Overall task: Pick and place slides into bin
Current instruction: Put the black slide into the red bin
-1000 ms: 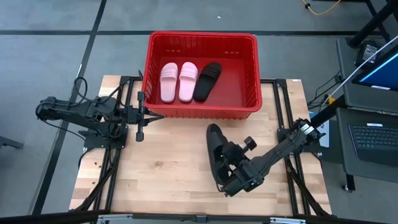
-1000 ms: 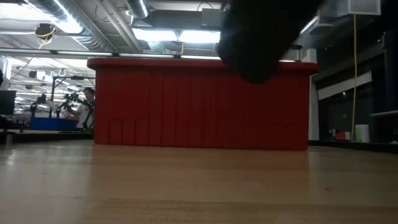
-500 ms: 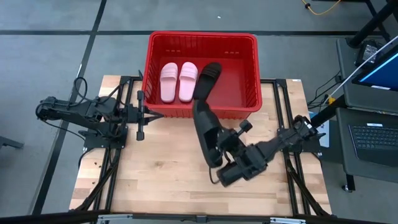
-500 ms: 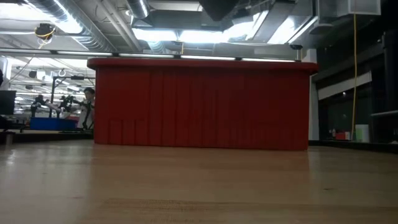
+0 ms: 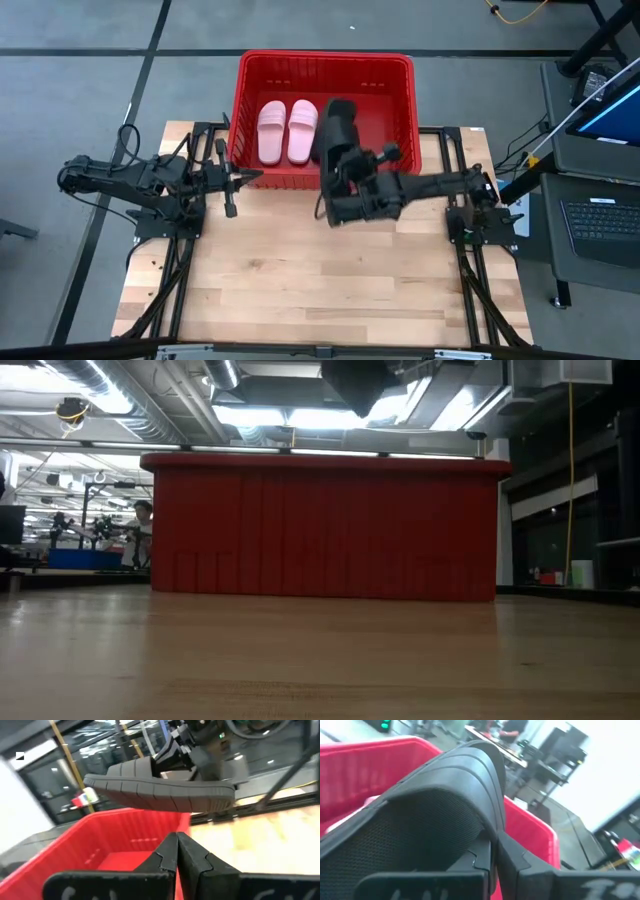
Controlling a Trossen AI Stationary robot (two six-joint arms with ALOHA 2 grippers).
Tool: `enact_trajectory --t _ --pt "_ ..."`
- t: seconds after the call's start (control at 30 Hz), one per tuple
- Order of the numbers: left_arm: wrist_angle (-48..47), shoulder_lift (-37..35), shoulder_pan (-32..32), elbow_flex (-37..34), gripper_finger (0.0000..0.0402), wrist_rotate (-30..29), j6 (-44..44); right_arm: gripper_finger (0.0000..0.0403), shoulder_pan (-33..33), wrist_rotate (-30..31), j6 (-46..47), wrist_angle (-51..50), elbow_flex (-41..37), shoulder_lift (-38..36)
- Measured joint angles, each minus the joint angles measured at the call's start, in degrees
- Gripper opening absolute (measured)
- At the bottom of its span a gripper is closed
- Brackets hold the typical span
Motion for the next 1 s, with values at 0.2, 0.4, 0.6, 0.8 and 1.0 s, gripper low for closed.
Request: enact_trajectory --t 0.2,0.4,0.6,0.8,1.0 --pt "0.0 -0.04 0.84 0.0 0.0001 -4.22 1.12 0.0013 -6.28 -2.63 -6.58 -0.02 1.94 0.0" --pt "-0.01 -0.04 7.46 0.0 0.0001 1.89 3.53 0.0013 -12.78 -4.78 -16.79 0.0 5.68 0.0" --pt "0.0 -0.04 18.32 0.0 0.0001 12.98 3.58 0.0013 -18.64 -6.84 -26.35 0.02 8.16 -0.02" --pt "0.82 0.42 28.05 0.0 0.0002 19.73 3.36 0.0013 -24.35 -9.08 -31.63 -0.04 6.97 -0.02" --pt "3.93 2.73 33.99 0.02 0.0002 26.64 3.07 0.0013 -29.0 -12.07 -33.1 0.04 4.55 -0.02"
